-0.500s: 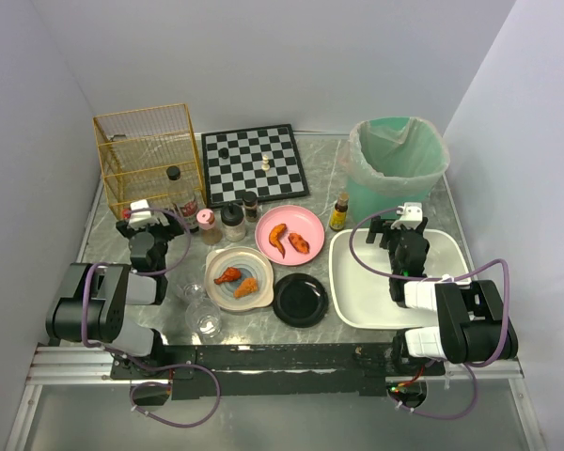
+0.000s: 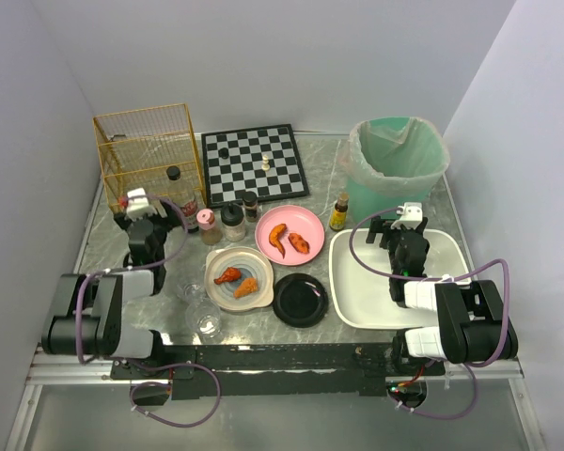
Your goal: Clear the kitchen counter
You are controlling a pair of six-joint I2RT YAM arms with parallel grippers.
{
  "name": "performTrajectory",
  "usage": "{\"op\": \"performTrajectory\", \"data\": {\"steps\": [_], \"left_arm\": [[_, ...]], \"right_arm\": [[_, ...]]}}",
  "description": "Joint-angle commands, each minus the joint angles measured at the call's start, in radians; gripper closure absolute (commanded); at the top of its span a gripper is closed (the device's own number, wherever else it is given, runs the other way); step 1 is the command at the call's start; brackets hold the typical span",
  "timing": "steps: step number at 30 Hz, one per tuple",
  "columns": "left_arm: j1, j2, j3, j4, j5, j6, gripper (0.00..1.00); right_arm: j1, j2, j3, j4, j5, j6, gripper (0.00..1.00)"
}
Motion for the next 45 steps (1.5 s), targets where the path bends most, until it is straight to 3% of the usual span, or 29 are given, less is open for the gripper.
{"op": "performTrajectory", "data": {"steps": [1, 5, 14, 20, 27, 34, 45], "left_arm": [[-0.002, -0.111, 0.122, -0.202, -0.088, -0.049, 0.03], [-0.002, -0.179, 0.122, -0.216, -0.093, -0.106, 0.03], [-0.033, -0.291, 0.211, -0.561, -0.14, -0.29, 0.03], [-0.074, -0.345, 0.303, -0.817, -0.183, -0.361, 0.03], [-0.087, -0.498, 0.302, -0.929, -0.134, -0.424, 0.03], [-0.088, -0.661, 0.302, -1.075, -0.053, -0.47, 0.03], [-0.088, -0.741, 0.444, -1.36, 0.035, -0.487, 0.03]], "right_arm": [[-0.006, -0.012, 0.036, 0.012, 0.014, 0.01, 0.0], [-0.004, -0.066, 0.09, -0.127, 0.065, 0.027, 0.0], [-0.001, -0.176, 0.143, -0.327, 0.106, 0.08, 0.0], [-0.001, -0.257, 0.248, -0.595, 0.136, 0.177, 0.0], [-0.001, -0.389, 0.258, -0.698, 0.139, 0.291, 0.0], [-0.001, -0.408, 0.353, -0.959, 0.119, 0.427, 0.0], [-0.001, -0.414, 0.438, -1.178, 0.061, 0.498, 0.0]]}}
